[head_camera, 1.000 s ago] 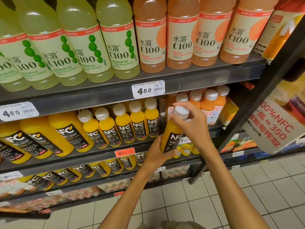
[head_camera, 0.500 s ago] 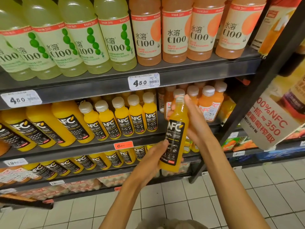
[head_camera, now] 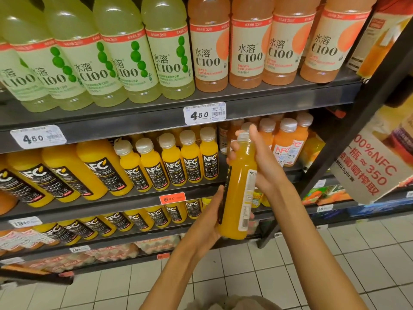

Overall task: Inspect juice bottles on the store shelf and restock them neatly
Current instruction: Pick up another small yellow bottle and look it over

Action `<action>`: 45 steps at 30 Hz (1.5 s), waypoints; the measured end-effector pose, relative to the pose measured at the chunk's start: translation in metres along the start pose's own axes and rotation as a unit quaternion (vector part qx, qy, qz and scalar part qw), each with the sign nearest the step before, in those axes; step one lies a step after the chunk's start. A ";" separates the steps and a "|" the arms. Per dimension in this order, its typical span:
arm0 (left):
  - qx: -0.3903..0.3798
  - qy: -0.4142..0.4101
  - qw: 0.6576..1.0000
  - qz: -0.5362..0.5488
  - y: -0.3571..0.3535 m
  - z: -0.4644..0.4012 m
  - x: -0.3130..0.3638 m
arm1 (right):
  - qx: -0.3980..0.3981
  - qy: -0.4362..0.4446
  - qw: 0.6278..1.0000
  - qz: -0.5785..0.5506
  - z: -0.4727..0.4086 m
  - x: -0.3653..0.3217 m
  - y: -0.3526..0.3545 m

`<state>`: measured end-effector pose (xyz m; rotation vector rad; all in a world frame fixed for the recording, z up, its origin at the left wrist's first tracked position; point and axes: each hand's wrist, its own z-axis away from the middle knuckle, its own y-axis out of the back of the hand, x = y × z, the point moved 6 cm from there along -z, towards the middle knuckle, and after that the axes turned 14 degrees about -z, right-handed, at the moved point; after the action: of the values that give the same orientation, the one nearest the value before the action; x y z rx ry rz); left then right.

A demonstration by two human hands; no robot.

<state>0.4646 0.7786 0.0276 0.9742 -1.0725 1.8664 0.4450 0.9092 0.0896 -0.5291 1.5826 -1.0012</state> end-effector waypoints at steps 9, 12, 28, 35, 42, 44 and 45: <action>-0.051 0.047 0.996 0.058 0.007 0.009 0.006 | 0.005 0.006 0.991 -0.133 -0.011 0.010 -0.009; -0.030 0.048 0.998 0.014 0.015 0.009 -0.004 | 0.005 0.015 0.994 -0.109 -0.009 0.015 -0.012; -0.049 0.060 0.997 0.000 0.018 -0.005 -0.011 | 0.038 -0.002 0.990 -0.136 0.002 0.007 -0.003; 0.189 0.038 0.945 -0.266 0.008 -0.036 -0.001 | 0.104 0.031 0.984 0.144 0.008 -0.034 0.006; 0.154 0.034 0.985 -0.068 -0.017 -0.042 -0.002 | 0.103 0.006 0.985 0.138 0.009 -0.047 0.021; 0.095 0.016 0.995 0.022 -0.027 -0.040 -0.003 | 0.077 -0.002 0.994 0.076 0.009 -0.045 0.022; 0.070 0.008 0.996 0.045 -0.033 -0.039 -0.003 | 0.066 -0.011 0.997 0.033 0.009 -0.043 0.022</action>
<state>0.4852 0.8250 0.0216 1.0017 -1.0024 2.0426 0.4687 0.9516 0.0951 -0.3942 1.4930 -1.0387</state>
